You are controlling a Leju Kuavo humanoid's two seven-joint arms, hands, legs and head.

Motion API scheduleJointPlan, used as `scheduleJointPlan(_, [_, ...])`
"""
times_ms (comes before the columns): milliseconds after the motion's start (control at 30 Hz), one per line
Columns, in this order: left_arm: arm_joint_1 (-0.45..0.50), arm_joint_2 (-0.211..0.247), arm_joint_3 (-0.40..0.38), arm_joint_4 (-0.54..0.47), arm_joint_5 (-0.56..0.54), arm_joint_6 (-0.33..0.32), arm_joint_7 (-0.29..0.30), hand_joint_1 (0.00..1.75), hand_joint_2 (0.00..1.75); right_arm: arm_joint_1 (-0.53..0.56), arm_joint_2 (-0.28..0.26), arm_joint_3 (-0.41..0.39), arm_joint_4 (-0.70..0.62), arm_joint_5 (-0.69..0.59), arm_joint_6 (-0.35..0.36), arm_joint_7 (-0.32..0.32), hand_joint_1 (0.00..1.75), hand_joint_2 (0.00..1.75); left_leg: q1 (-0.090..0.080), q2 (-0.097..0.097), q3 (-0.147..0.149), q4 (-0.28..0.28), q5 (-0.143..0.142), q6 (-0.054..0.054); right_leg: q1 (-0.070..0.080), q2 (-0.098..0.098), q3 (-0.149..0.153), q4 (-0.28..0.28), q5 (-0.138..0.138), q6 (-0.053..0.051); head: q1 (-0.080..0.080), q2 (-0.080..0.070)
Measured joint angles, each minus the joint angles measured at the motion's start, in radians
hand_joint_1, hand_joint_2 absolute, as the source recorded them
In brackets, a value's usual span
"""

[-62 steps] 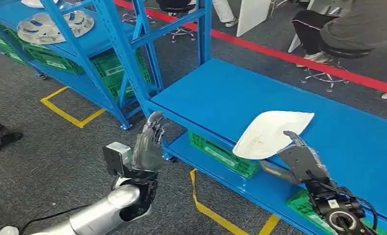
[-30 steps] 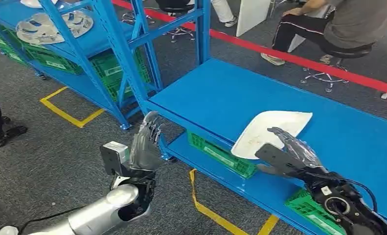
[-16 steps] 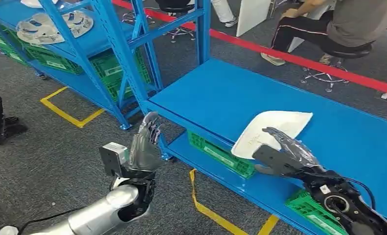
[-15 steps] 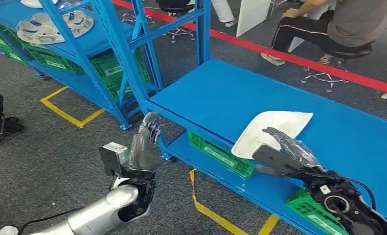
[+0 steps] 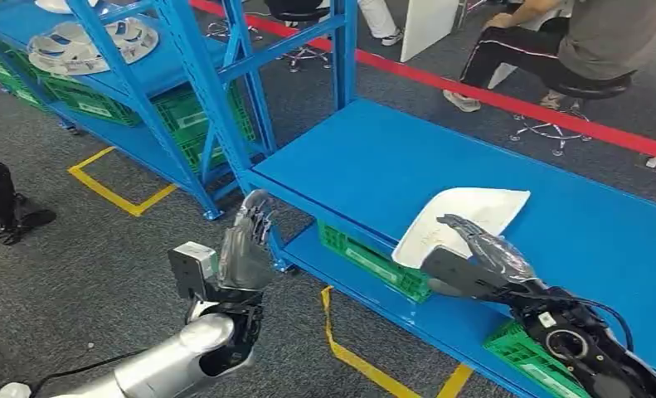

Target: Take the parts from the cabinet and place them on the table.

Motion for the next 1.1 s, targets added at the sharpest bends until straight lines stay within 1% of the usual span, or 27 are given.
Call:
scheduleJointPlan(133, [0.000, 0.000, 0.000, 0.000, 0.000, 0.000, 0.000, 0.00, 0.00, -0.004, 0.000, 0.005, 0.002, -0.001, 0.003, -0.003, 0.00, 1.75, 0.000, 0.000, 0.000, 0.000, 0.000, 0.000, 0.000, 0.000, 0.000, 0.000, 0.000, 0.000, 0.000, 0.000])
scheduleJointPlan(333, [0.000, 0.000, 0.000, 0.000, -0.001, 0.000, 0.000, 0.00, 0.00, -0.010, 0.000, 0.021, 0.001, -0.008, 0.017, -0.024, 0.00, 1.75, 0.000, 0.000, 0.000, 0.000, 0.000, 0.000, 0.000, 0.000, 0.000, 0.000, 0.000, 0.000, 0.000, 0.000])
scheduleJointPlan(567, [0.000, 0.000, 0.000, 0.000, -0.008, 0.000, -0.001, 0.00, 0.00, -0.018, 0.000, 0.044, -0.021, -0.019, 0.029, -0.023, 0.00, 1.75, 0.000, 0.000, 0.000, 0.000, 0.000, 0.000, 0.000, 0.000, 0.000, 0.000, 0.000, 0.000, 0.000, 0.000])
scheduleJointPlan(833, [-0.007, -0.002, 0.000, 0.000, -0.012, -0.013, 0.002, 0.00, 0.00, -0.018, 0.001, 0.071, -0.027, -0.041, 0.061, -0.020, 0.00, 1.75, 0.000, 0.000, 0.000, 0.000, 0.000, 0.000, 0.000, 0.000, 0.000, 0.000, 0.000, 0.000, 0.000, 0.000])
scheduleJointPlan(1100, [-0.025, -0.012, 0.000, 0.002, -0.011, -0.030, 0.005, 0.00, 0.00, -0.023, 0.003, 0.105, 0.029, -0.074, 0.080, -0.027, 0.00, 1.75, 0.000, 0.000, 0.000, 0.000, 0.000, 0.000, 0.000, 0.000, 0.000, 0.000, 0.000, 0.000, 0.000, 0.000])
